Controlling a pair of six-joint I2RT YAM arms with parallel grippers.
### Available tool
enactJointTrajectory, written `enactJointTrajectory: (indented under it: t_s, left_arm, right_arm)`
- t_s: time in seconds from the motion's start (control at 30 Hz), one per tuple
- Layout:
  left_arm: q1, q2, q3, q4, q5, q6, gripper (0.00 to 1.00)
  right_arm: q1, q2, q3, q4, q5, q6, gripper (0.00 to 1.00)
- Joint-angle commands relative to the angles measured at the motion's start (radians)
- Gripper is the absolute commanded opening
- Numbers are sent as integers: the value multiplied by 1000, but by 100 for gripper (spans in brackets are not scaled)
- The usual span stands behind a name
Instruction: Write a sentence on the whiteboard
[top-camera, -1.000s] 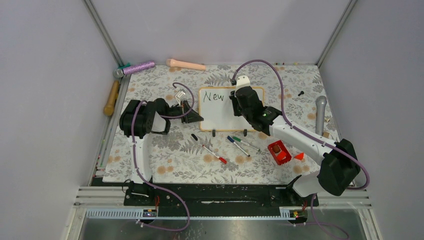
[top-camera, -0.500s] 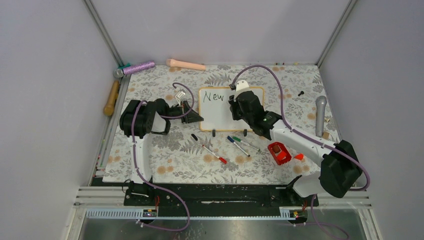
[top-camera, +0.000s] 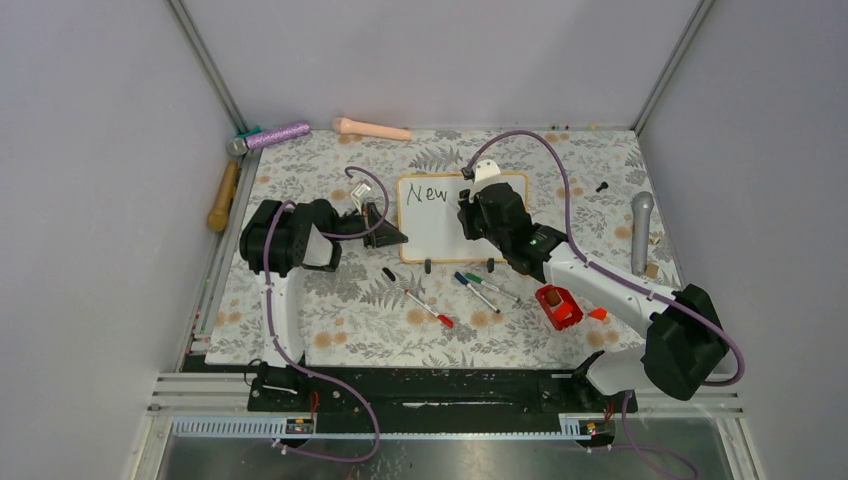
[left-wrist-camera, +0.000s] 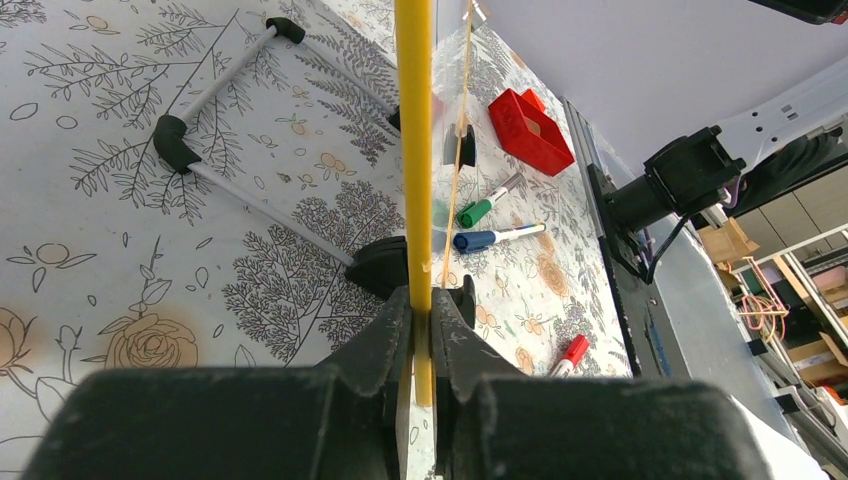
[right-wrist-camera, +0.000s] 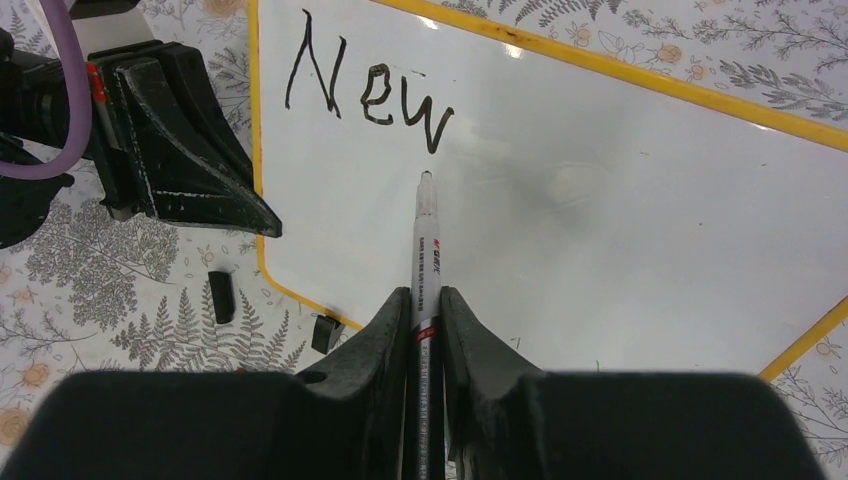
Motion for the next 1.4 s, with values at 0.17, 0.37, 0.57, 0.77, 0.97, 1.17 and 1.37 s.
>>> enactJointTrajectory:
  t_s: [0.17, 0.37, 0.57, 0.77, 0.97, 1.17, 1.37]
  left_arm:
    - [-16, 8, -31, 27, -49, 46, 6]
    - [-16, 9, -28, 27, -49, 42, 6]
    - [-17, 13, -25, 26, -55, 38, 6]
    - [-16, 14, -23, 27, -60, 32, 6]
    - [-16, 16, -21, 26, -62, 29, 6]
    - [-17, 18, -23, 27, -71, 24, 6]
    - [-18, 23, -19, 27, -65, 16, 6]
  right_arm:
    - [-4, -25, 68, -84, 88, 21, 0]
    - [-5, -65, 71, -140, 28, 57, 0]
    - [-5, -97, 97, -274, 11, 82, 0]
    - [-5, -141, 115, -370, -13, 105, 0]
    - [-4, -152, 122, -404, -35, 128, 0]
    - [-2, -107, 156, -421, -38, 145, 0]
    - [-2, -36, 208, -395, -46, 155, 0]
